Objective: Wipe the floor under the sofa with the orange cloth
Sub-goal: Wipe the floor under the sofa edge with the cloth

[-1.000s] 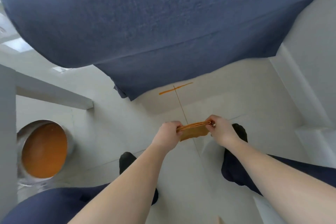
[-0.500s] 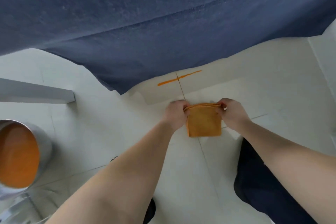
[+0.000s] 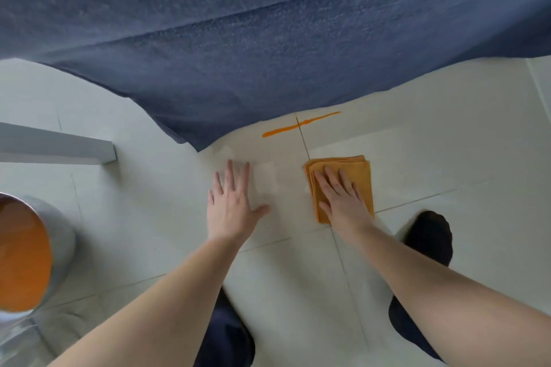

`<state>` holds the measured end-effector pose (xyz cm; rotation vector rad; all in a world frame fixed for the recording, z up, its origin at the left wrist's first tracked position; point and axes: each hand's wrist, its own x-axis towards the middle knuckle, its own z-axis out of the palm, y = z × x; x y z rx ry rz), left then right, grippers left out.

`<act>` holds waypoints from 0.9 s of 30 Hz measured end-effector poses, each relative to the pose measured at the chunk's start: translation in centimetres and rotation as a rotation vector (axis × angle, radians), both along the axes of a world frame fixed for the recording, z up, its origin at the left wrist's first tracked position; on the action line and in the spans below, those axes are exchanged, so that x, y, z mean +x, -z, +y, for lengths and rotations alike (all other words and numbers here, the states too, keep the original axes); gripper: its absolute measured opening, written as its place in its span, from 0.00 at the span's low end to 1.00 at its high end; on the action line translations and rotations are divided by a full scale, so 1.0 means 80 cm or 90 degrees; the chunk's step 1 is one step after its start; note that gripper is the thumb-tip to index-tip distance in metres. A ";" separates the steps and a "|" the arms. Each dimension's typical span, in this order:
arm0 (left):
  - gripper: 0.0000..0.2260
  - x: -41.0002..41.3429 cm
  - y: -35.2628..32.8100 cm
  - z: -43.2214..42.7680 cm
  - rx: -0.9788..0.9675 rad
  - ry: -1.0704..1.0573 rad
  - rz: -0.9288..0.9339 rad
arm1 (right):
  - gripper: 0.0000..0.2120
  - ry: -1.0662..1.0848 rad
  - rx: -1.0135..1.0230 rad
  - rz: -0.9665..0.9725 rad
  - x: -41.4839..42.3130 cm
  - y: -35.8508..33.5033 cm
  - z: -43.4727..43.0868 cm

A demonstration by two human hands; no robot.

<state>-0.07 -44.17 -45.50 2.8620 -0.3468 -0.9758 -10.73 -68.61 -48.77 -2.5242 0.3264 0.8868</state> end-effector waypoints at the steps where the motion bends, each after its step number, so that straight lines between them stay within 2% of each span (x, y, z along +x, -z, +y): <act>1: 0.53 -0.005 0.003 0.011 0.034 -0.010 0.032 | 0.36 -0.008 -0.008 0.007 -0.002 0.003 0.001; 4: 0.61 -0.014 0.011 0.029 0.066 -0.036 0.099 | 0.37 -0.024 -0.021 0.012 -0.006 0.008 -0.006; 7: 0.65 -0.018 0.018 0.027 0.050 -0.064 0.112 | 0.36 0.008 -0.043 0.017 0.006 0.008 -0.026; 17: 0.65 -0.017 0.028 0.024 0.011 -0.103 0.129 | 0.36 0.160 -0.068 0.055 0.124 0.017 -0.107; 22: 0.65 -0.018 0.028 0.026 0.000 -0.108 0.120 | 0.34 0.156 -0.082 0.061 0.180 0.014 -0.117; 27: 0.65 -0.017 0.027 0.026 -0.006 -0.113 0.122 | 0.33 0.081 -0.095 0.059 0.157 0.007 -0.099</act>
